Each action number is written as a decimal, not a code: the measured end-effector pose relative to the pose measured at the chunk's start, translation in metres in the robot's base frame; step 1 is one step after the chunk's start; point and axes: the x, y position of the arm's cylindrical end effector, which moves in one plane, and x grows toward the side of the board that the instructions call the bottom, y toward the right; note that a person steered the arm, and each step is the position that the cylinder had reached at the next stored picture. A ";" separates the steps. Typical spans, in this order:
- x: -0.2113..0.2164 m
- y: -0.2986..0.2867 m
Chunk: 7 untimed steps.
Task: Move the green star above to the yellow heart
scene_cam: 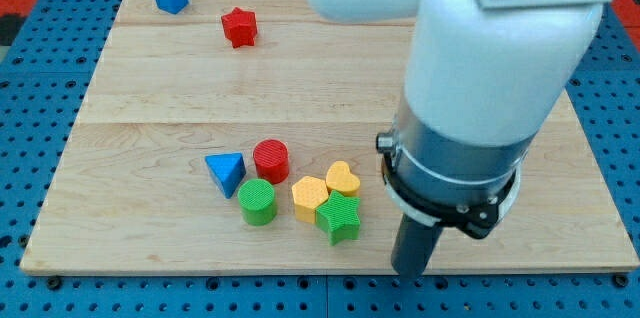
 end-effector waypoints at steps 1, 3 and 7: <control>-0.022 -0.065; -0.093 -0.092; -0.201 -0.080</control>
